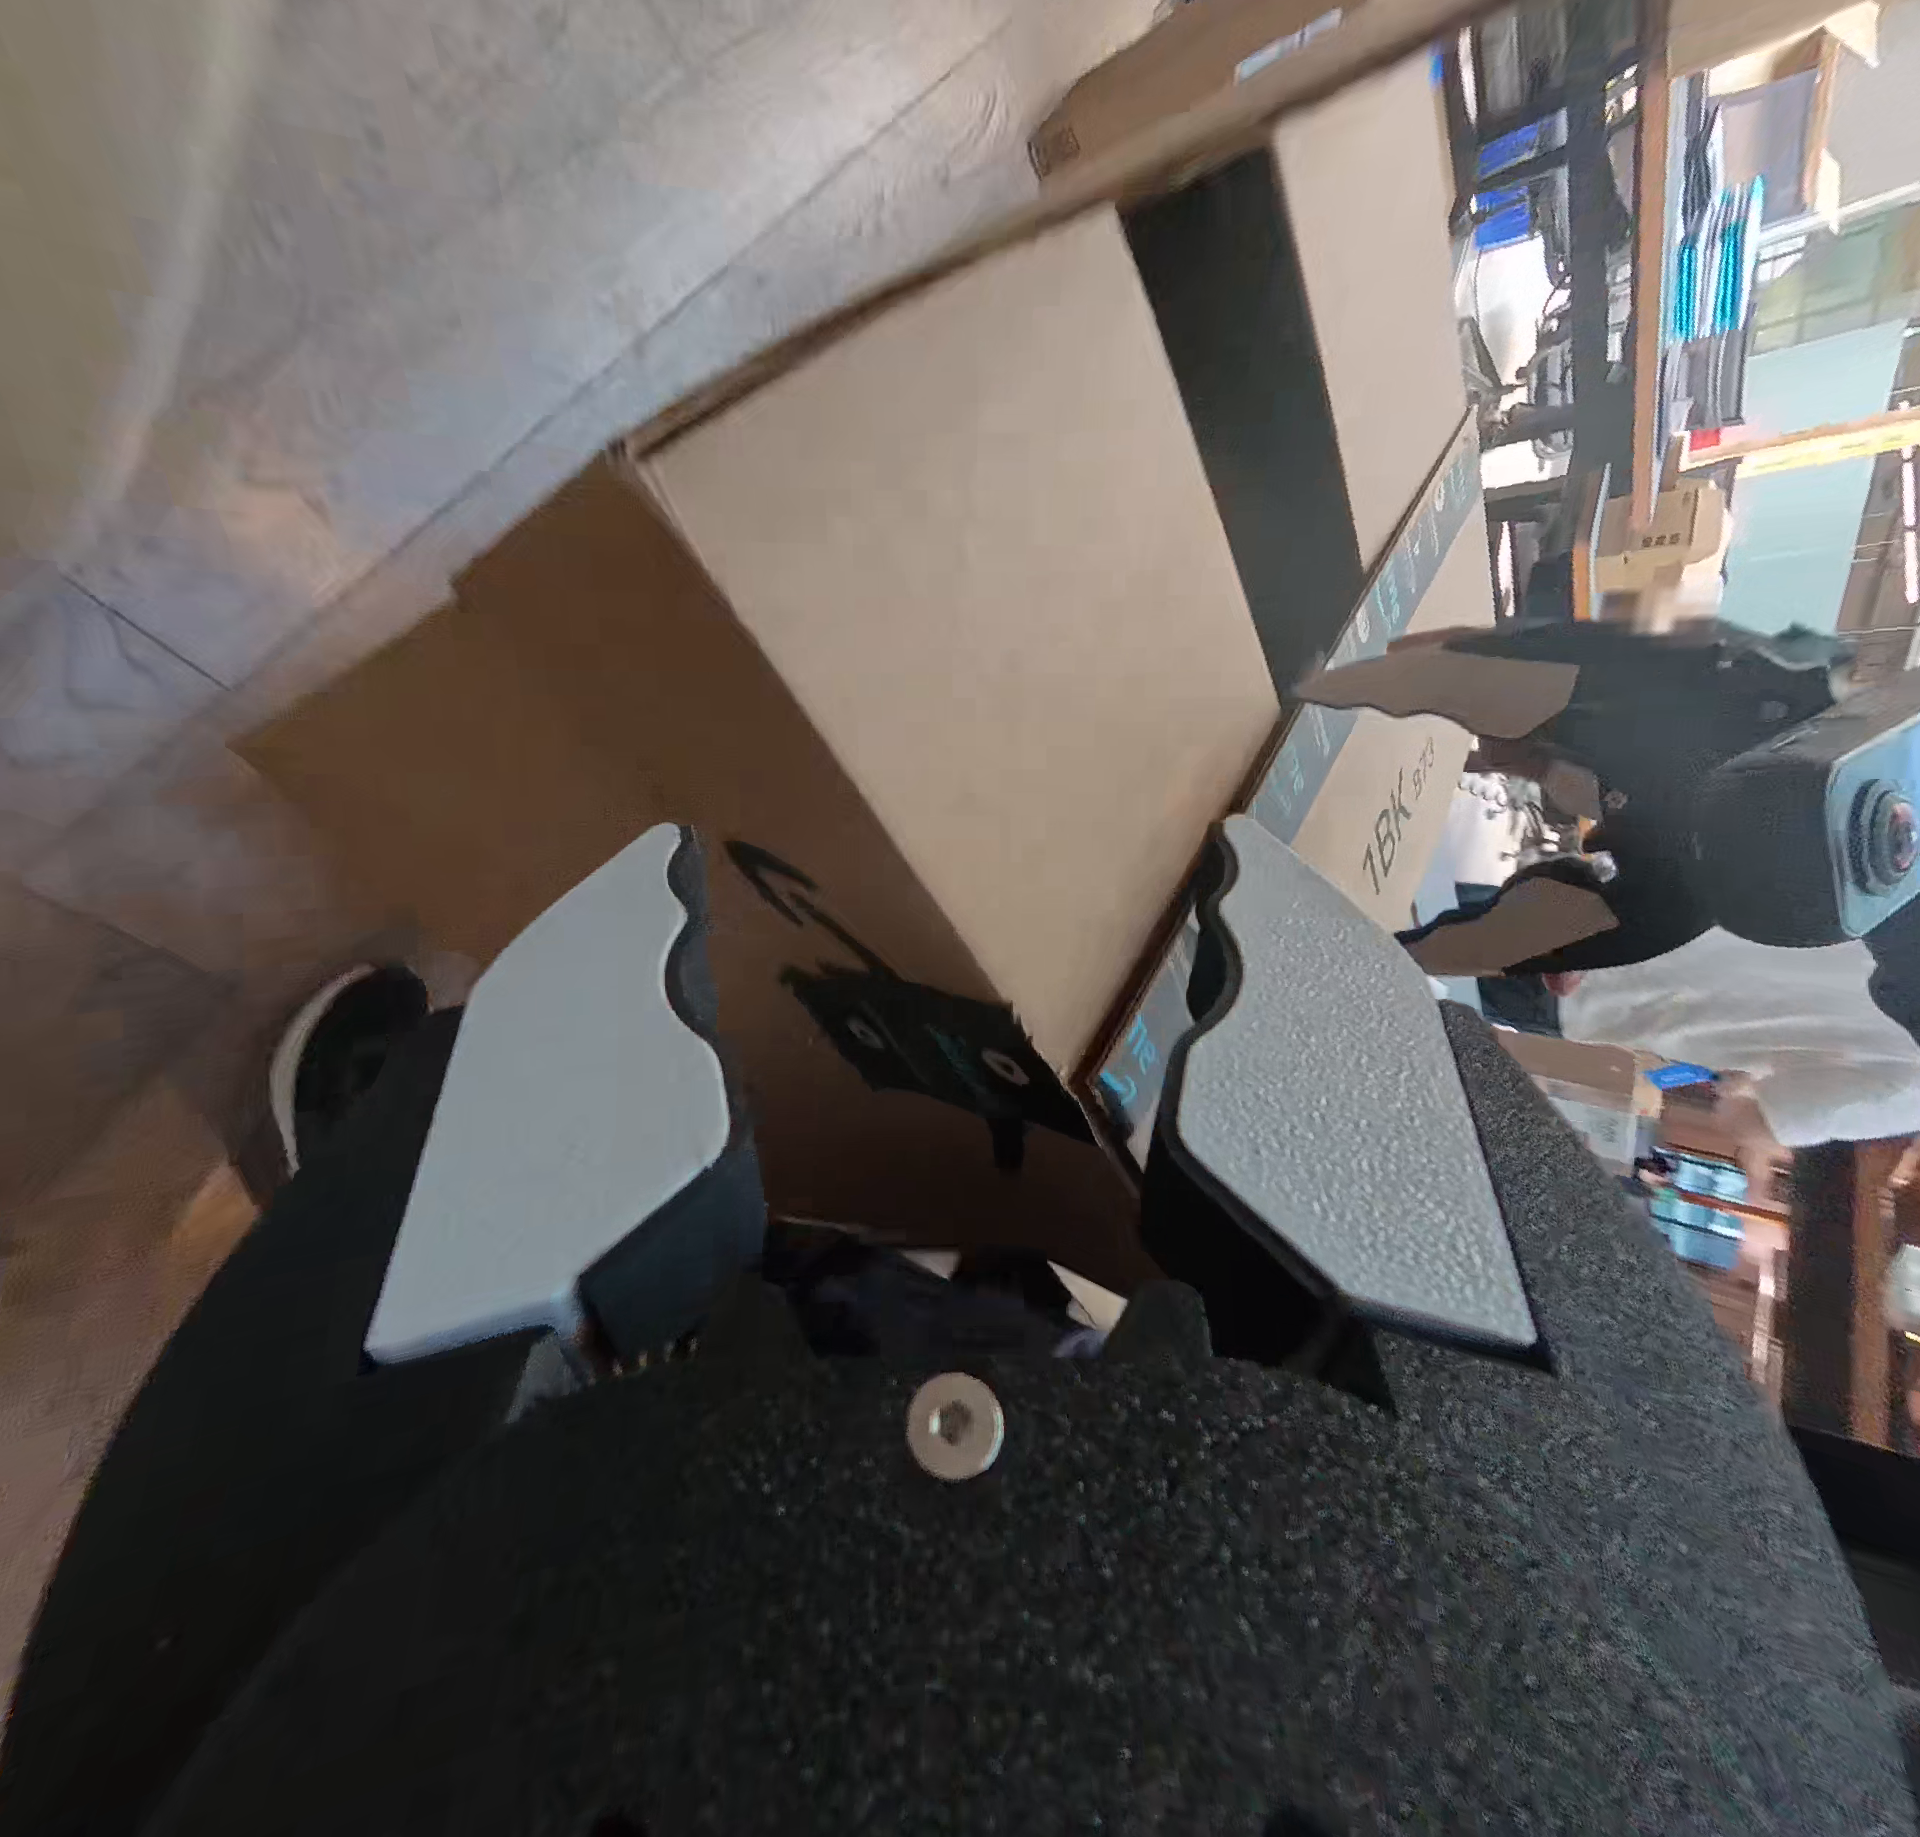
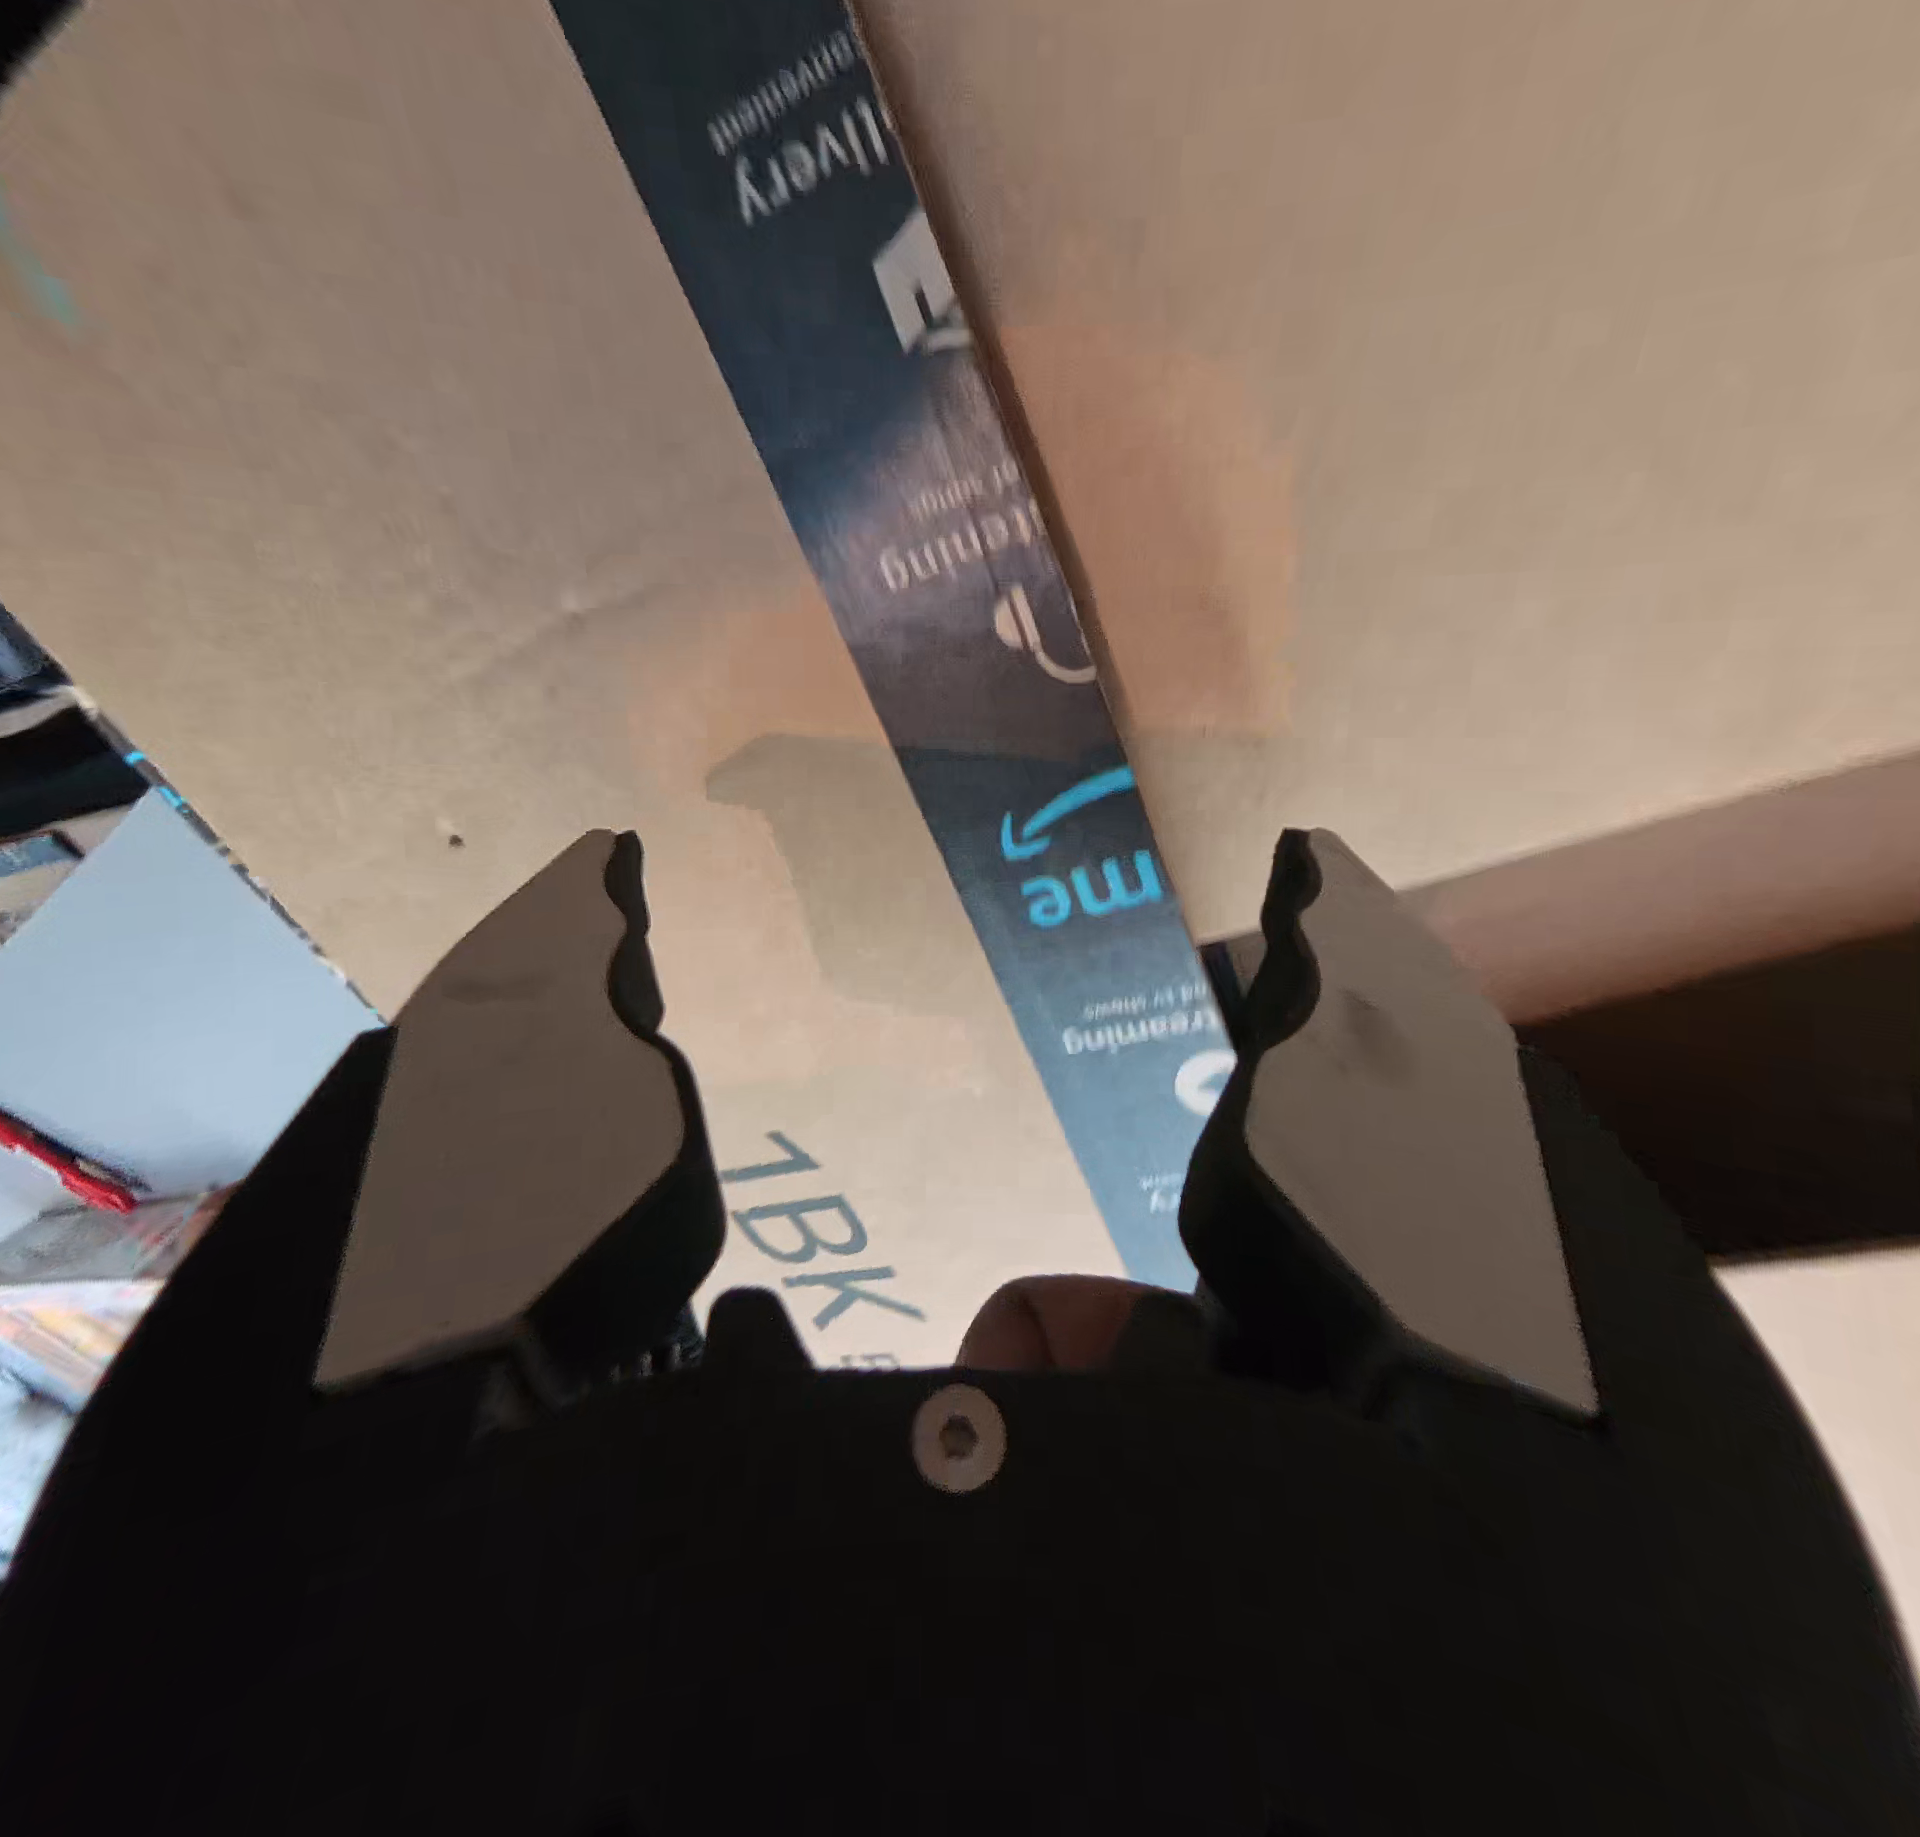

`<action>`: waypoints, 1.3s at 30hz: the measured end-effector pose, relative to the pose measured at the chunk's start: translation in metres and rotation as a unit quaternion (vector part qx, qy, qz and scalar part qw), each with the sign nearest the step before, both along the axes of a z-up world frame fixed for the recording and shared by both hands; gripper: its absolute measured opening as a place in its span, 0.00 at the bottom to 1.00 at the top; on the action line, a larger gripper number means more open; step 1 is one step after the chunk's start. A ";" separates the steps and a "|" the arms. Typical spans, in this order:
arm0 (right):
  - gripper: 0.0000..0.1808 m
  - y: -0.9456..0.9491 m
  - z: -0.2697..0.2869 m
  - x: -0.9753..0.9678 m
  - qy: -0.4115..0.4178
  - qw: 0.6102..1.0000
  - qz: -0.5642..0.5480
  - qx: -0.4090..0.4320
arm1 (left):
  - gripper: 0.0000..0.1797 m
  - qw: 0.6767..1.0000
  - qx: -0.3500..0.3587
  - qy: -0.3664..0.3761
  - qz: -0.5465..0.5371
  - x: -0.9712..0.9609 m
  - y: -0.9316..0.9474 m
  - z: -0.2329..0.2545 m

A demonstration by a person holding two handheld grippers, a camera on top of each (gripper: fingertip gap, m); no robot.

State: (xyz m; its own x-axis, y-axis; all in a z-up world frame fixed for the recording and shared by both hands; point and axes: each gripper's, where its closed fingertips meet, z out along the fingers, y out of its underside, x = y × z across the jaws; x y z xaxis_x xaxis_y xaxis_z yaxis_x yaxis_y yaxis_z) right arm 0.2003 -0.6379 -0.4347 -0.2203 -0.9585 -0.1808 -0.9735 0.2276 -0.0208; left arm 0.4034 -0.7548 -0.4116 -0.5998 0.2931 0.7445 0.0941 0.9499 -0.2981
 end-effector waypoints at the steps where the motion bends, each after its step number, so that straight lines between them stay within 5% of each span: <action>1: 0.62 -0.002 -0.002 0.010 -0.006 1.000 0.022 0.018 | 0.53 0.999 0.033 -0.002 -0.011 -0.003 0.013 -0.011; 9: 0.54 0.027 -0.021 0.018 0.072 0.968 0.073 0.228 | 0.59 0.980 0.171 -0.047 -0.090 -0.048 0.073 -0.074; 11: 0.39 0.041 -0.013 0.018 0.083 0.948 0.040 0.306 | 0.55 0.976 0.176 -0.069 -0.107 -0.052 0.082 -0.086; 16: 0.25 0.063 0.010 0.007 0.105 0.909 0.002 0.403 | 0.49 0.976 0.183 -0.018 -0.118 -0.070 0.104 -0.085; 22: 0.23 0.072 0.047 0.000 0.099 0.904 -0.005 0.416 | 0.47 0.975 0.193 -0.017 -0.106 -0.070 0.105 -0.091; 39: 0.30 0.132 0.125 -0.011 0.050 0.962 -0.002 0.268 | 0.39 0.967 0.243 -0.016 -0.070 -0.063 0.115 -0.092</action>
